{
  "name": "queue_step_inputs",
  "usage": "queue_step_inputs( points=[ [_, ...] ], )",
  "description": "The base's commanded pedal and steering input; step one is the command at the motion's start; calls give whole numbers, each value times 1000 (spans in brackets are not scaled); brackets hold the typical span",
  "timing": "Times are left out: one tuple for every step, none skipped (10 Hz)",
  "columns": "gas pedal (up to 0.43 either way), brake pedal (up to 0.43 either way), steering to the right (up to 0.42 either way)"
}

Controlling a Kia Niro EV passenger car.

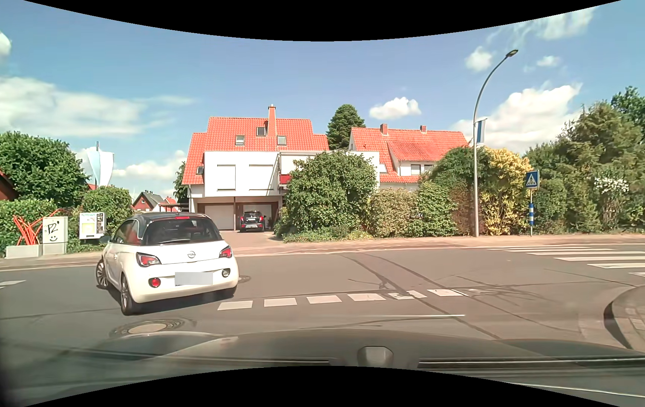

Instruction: Follow the waypoints while adhering to traffic rules and regulations

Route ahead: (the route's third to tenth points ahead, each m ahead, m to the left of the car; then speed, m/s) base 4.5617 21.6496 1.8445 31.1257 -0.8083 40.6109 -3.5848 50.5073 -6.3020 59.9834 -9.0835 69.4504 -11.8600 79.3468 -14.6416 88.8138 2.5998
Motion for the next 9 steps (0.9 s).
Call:
queue_step_inputs(
  points=[
    [0, 6, -181],
    [0, 6, -194],
    [0, 67, -202],
    [0, 98, -216],
    [0, 140, -236],
    [0, 165, -255],
    [0, 189, -277],
    [0, 207, -291],
    [0, 226, -299]
  ],
)
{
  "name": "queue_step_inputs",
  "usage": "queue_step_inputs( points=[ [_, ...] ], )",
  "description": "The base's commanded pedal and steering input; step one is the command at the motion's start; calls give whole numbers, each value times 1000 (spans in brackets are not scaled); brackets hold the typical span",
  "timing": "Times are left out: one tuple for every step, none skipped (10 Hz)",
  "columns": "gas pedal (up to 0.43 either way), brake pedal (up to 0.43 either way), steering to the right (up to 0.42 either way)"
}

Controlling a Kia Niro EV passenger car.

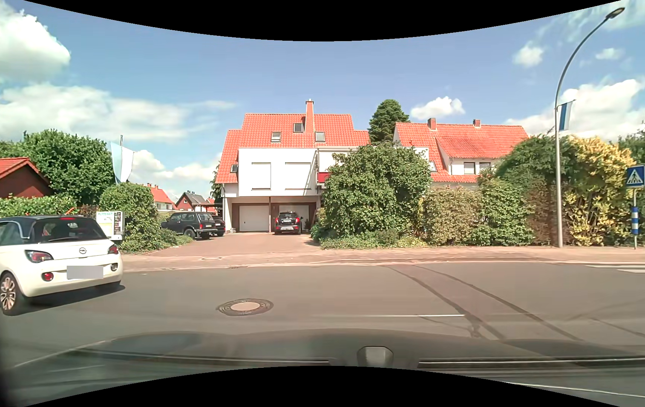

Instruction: Follow the waypoints while adhering to traffic rules and regulations

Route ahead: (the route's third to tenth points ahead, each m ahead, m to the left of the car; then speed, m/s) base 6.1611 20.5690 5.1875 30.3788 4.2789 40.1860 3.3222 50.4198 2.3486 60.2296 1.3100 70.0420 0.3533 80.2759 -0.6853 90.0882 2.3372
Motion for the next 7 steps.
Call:
queue_step_inputs(
  points=[
    [0, 232, -304],
    [0, 238, -304],
    [0, 262, -304],
    [0, 274, -303],
    [0, 287, -302],
    [0, 305, -300],
    [0, 311, -298]
  ],
)
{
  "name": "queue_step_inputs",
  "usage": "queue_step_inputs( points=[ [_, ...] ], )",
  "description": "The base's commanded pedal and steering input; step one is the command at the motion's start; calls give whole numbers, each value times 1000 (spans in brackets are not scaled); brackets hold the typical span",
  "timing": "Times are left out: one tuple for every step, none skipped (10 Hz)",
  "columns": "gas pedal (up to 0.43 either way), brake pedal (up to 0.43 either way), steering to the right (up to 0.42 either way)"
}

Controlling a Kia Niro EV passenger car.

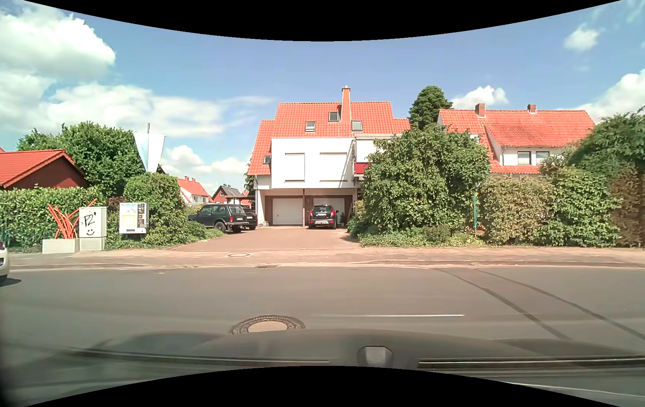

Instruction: Follow the waypoints while adhering to traffic rules and regulations

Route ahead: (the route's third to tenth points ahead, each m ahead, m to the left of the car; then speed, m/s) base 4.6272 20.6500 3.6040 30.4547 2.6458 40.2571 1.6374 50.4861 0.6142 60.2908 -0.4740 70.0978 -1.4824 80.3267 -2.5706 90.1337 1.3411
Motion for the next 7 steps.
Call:
queue_step_inputs(
  points=[
    [0, 311, -296],
    [0, 311, -295],
    [0, 311, -296],
    [0, 317, -296],
    [0, 311, -296],
    [0, 317, -296],
    [0, 311, -296]
  ],
)
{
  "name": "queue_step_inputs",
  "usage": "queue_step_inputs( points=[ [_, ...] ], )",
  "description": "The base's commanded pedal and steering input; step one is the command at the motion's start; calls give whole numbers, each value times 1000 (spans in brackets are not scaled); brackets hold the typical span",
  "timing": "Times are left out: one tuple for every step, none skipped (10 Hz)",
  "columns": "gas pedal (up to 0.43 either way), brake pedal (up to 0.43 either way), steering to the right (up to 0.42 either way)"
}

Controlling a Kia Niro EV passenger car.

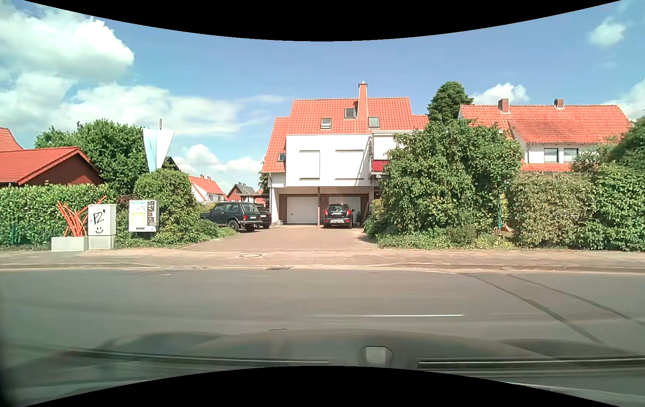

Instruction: Follow the waypoints while adhering to traffic rules and regulations

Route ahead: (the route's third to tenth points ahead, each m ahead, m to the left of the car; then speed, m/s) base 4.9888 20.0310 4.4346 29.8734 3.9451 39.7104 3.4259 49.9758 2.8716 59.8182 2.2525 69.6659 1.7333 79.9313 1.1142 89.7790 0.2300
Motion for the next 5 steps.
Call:
queue_step_inputs(
  points=[
    [0, 317, -296],
    [0, 311, -296],
    [0, 110, -296],
    [0, 6, -296],
    [0, 6, -296]
  ],
)
